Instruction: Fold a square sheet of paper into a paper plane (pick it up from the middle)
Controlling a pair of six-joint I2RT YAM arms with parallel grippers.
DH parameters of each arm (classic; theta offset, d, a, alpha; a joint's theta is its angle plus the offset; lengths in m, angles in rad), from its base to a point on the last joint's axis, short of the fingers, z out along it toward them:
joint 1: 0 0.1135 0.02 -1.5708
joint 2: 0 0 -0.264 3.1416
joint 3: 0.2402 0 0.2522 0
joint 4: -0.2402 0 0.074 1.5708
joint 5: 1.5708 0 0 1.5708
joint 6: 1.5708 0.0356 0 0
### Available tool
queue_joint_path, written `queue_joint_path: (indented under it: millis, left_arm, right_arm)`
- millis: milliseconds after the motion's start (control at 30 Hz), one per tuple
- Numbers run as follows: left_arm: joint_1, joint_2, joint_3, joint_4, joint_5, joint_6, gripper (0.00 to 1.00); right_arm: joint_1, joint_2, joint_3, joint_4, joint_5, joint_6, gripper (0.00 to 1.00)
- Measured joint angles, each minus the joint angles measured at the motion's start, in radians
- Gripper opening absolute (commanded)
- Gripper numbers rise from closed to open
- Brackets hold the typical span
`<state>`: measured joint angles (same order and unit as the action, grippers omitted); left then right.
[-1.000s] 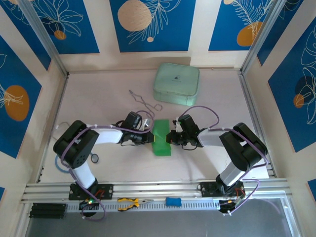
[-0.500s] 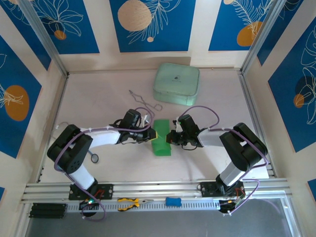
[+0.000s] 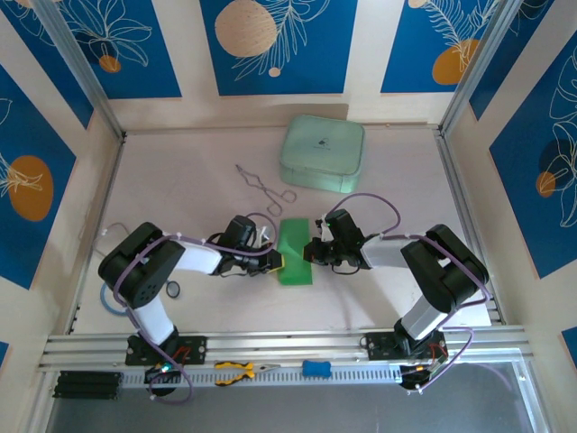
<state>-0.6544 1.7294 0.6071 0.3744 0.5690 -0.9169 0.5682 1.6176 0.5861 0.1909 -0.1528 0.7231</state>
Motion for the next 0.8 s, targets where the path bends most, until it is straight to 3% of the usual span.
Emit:
queue_joint_path:
  millis: [467,800]
  left_arm:
    - [-0.01,-0.106,0.014,-0.054,-0.019,-0.011,0.0]
    - [-0.051,-0.016,-0.014,0.053,-0.019,-0.059,0.0]
  right_arm:
    - [0.001,-0.004,0.0,-0.005,0.008,0.0,0.0]
    - [0.001,-0.004,0.0,-0.005,0.008,0.0,0.0]
